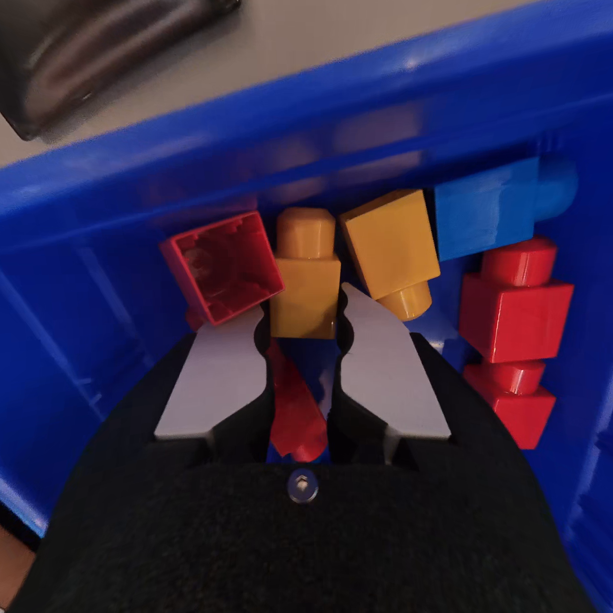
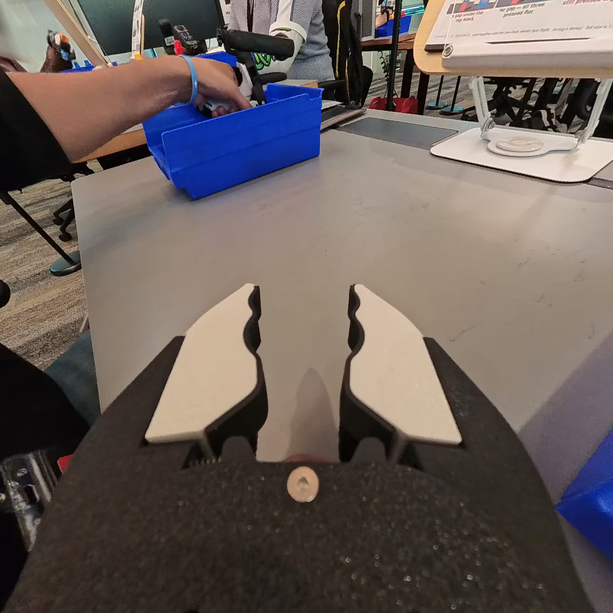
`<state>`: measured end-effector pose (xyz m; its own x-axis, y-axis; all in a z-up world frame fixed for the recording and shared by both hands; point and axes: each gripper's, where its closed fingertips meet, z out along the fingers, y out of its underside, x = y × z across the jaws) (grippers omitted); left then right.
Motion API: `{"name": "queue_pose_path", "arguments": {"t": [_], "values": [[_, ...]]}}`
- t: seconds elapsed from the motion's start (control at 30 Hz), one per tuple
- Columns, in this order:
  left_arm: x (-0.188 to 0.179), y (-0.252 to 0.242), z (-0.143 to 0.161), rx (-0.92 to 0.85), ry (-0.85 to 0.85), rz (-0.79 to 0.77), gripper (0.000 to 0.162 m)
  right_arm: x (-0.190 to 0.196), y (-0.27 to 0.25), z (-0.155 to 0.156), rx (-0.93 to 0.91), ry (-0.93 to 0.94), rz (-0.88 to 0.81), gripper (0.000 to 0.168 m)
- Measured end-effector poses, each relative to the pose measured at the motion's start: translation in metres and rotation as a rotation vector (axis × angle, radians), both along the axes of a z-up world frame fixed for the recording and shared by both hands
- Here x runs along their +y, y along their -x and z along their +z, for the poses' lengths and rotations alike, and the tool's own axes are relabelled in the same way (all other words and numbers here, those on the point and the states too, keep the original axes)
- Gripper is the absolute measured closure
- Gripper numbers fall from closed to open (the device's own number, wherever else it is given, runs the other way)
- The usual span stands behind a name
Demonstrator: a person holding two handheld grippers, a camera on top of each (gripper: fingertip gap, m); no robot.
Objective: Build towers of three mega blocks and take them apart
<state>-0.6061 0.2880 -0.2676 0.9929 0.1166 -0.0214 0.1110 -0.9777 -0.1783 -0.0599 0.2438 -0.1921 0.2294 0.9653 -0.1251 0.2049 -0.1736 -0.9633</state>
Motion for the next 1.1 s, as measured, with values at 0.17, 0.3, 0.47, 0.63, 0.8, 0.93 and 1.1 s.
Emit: {"name": "queue_pose_path", "arguments": {"t": [0.17, 0.3, 0.47, 0.63, 0.8, 0.93, 1.1], "values": [[-0.007, 0.001, 0.014, 0.05, -0.082, 0.008, 0.125, 0.0, -0.001, 0.0, 0.001, 0.0, 0.0, 0.118], [-0.029, -0.01, 0.035, 0.014, -0.227, 0.027, 0.125, 0.0, -0.002, 0.001, 0.003, -0.003, -0.005, 0.118], [-0.056, -0.031, 0.078, -0.107, -0.54, 0.049, 0.125, 0.001, 0.004, 0.0, 0.005, 0.009, 0.007, 0.118], [-0.059, -0.097, 0.15, -0.377, -0.95, -0.099, 0.125, 0.006, 0.02, 0.003, 0.004, 0.041, 0.064, 0.116], [-0.05, -0.207, 0.209, -0.568, -1.162, -0.382, 0.126, 0.004, 0.052, 0.033, 0.092, 0.145, 0.2, 0.116], [-0.042, -0.297, 0.223, -0.703, -1.198, -0.61, 0.126, 0.005, 0.089, 0.073, 0.161, 0.158, 0.348, 0.115], [-0.028, -0.377, 0.218, -0.846, -1.25, -0.749, 0.126, 0.013, 0.127, 0.123, 0.306, 0.174, 0.472, 0.113]]}}
